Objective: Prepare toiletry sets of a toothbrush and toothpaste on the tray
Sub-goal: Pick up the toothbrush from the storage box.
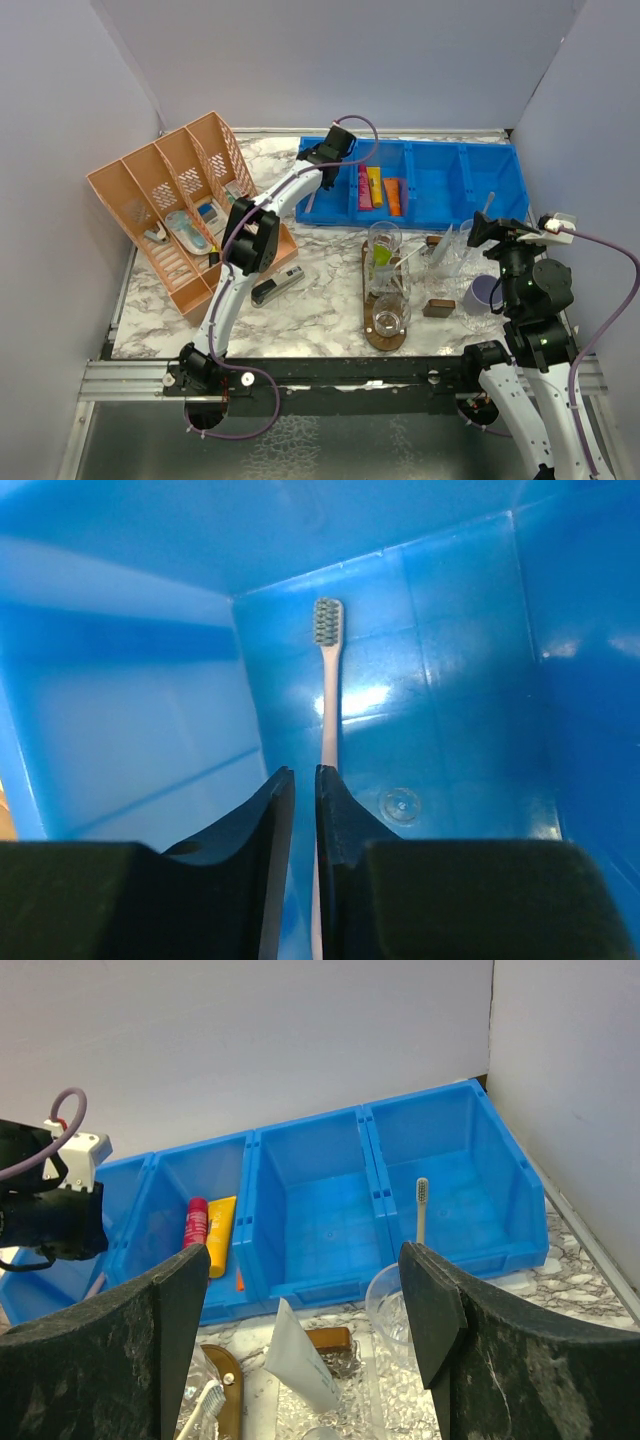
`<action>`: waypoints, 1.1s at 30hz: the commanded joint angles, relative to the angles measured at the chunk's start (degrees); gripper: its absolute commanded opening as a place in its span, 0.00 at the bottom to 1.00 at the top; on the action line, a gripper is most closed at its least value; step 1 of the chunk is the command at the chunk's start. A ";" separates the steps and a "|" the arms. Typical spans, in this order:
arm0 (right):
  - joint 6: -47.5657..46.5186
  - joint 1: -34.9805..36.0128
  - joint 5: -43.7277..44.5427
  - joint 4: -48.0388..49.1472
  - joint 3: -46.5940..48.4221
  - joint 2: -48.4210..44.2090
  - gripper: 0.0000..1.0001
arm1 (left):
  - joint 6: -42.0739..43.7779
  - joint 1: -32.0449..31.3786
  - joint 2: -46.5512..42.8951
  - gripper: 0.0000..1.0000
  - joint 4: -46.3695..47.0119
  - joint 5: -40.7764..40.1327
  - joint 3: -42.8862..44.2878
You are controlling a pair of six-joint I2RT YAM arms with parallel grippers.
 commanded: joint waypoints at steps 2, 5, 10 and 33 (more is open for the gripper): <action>0.58 0.43 -0.87 0.67 -0.27 0.33 0.77 | 1.95 0.27 -2.68 0.27 -1.08 4.43 1.28; 0.52 0.44 -0.78 0.71 -0.26 0.31 0.77 | 1.07 0.84 -2.00 0.34 -1.71 8.22 1.53; 0.57 0.43 -0.88 0.75 -0.30 0.31 0.77 | -0.48 1.99 -1.07 0.40 -1.79 12.57 2.07; 0.63 0.40 -0.95 0.70 -0.31 0.32 0.77 | -7.78 2.82 2.21 0.36 -2.51 16.81 -4.22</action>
